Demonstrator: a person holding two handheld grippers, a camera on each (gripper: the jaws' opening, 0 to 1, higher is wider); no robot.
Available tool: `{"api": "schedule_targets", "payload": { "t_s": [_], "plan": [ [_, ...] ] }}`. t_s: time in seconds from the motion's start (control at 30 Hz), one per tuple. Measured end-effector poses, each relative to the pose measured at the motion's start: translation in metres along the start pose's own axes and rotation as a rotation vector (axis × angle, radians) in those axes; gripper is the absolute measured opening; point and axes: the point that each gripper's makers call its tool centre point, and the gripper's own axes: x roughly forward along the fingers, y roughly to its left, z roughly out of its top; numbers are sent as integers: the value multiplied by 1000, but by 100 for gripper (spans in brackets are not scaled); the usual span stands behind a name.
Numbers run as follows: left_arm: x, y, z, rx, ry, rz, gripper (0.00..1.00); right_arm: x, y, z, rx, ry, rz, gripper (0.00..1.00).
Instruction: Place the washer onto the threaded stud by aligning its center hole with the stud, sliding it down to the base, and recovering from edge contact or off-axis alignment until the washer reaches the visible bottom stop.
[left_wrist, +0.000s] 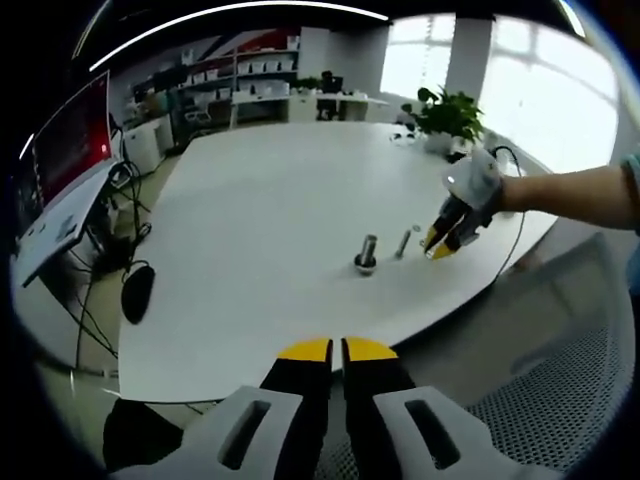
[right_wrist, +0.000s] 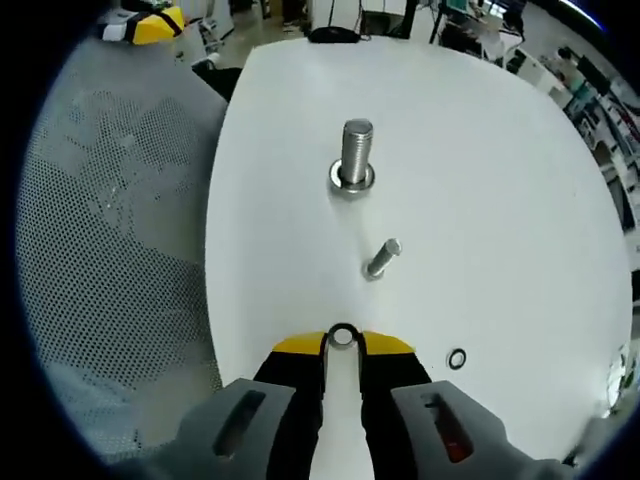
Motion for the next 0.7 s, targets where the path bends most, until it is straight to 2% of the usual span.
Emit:
{"api": "schedule_targets", "payload": {
  "t_s": [0.27,0.7],
  "plan": [
    [0,0,0,2,2,-3,1,-20,-11,26,24,-58,-38,13],
    [0,-1,-2,-1,9,-3,1,-21,-18,45,-6,-102,-79,13]
  ]
}}
